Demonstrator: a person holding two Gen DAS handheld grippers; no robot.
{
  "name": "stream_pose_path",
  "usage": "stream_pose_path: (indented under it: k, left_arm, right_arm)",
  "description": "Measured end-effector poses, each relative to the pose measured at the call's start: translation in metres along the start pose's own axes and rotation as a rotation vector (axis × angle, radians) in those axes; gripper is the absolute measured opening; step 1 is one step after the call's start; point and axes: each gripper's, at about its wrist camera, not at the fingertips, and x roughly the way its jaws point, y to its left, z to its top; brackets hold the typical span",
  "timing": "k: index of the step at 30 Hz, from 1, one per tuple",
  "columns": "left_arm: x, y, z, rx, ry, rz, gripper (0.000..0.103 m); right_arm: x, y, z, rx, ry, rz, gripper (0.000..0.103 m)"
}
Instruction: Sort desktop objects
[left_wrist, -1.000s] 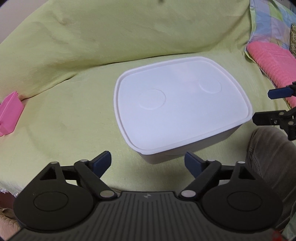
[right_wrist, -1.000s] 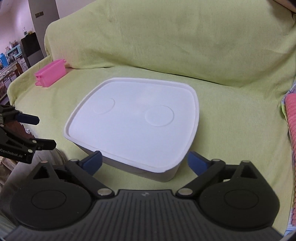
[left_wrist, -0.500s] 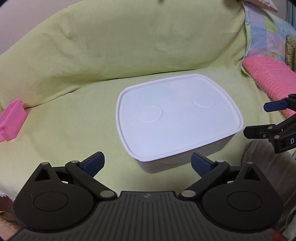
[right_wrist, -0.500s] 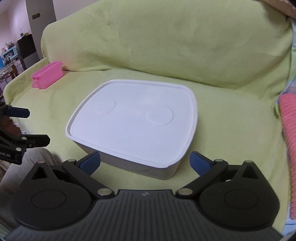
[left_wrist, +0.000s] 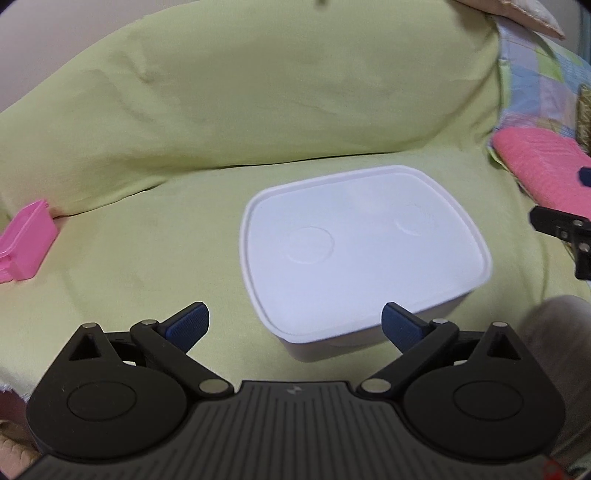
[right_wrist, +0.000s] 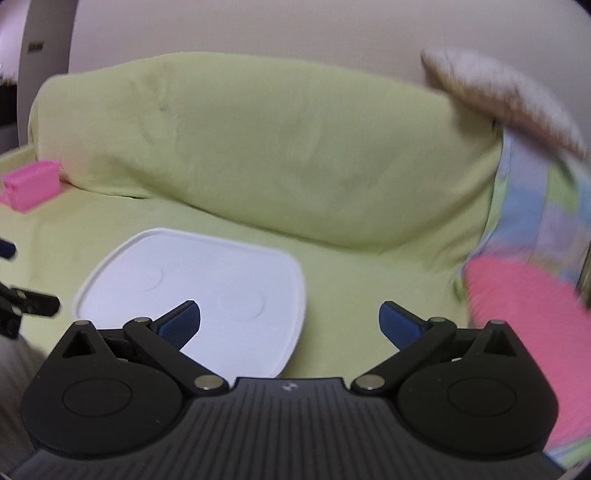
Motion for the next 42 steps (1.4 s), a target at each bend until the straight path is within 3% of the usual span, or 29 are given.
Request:
stream_pose_path:
  k: [5,13,19,24,28,42]
  left_arm:
    - [0.006,-0.001,0.001,-0.05,0.015,0.033,0.101]
    - [0.005,-0.011,-0.006,-0.109,0.048,0.065,0.101]
    - [0.001,-0.015,-0.008,-0.166,0.088,0.043,0.101]
    - [-0.004,-0.021,-0.006,-0.149,0.093,0.052,0.101]
    - [-0.003,-0.023,-0.007,-0.159,0.111,0.045,0.101]
    - [0.022,-0.037,-0.019,-0.14,0.19,0.003,0.101]
  right_arm:
    - [0.011,0.003,0.008,0.034,0.029,0.039,0.102]
    - [0.031,-0.015,-0.003,0.164,0.112,0.195,0.102]
    - [0.033,-0.02,-0.014,0.199,0.142,0.285,0.102]
    - [0.043,-0.033,-0.014,0.34,0.226,0.328,0.102]
    - [0.047,-0.04,-0.022,0.399,0.242,0.301,0.102]
    - [0.047,-0.044,-0.054,0.397,0.303,0.165,0.102]
